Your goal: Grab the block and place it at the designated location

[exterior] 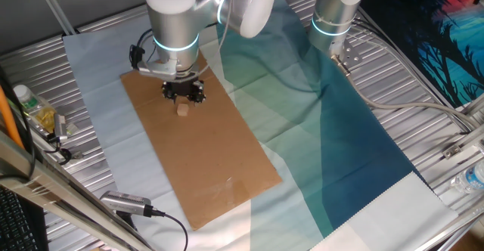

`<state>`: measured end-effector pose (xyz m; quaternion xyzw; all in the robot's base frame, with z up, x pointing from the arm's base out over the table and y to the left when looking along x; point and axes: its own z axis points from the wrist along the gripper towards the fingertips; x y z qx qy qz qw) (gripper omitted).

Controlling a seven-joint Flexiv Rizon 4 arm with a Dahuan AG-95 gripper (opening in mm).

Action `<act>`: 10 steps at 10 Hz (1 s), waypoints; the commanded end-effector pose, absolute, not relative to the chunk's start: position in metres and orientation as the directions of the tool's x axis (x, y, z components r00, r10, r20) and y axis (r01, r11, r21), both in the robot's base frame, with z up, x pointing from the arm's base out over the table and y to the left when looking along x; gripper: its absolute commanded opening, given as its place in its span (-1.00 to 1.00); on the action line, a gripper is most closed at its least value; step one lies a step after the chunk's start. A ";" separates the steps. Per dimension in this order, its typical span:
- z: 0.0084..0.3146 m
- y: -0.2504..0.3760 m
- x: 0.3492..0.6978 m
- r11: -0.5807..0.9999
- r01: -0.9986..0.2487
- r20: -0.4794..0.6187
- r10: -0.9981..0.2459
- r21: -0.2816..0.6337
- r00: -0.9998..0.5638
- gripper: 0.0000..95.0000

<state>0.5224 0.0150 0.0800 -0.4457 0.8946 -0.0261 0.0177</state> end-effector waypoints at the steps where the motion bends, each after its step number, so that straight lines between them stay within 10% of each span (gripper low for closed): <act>1: 0.082 0.020 0.523 0.705 -0.707 -0.025 -0.709 -0.049 -0.705 -0.60; 3: 0.095 0.038 0.516 0.793 -0.608 -0.012 -0.609 -0.038 -0.793 -1.00; 10: 0.113 0.087 0.515 0.957 -0.282 0.052 -0.285 0.061 -0.957 -1.00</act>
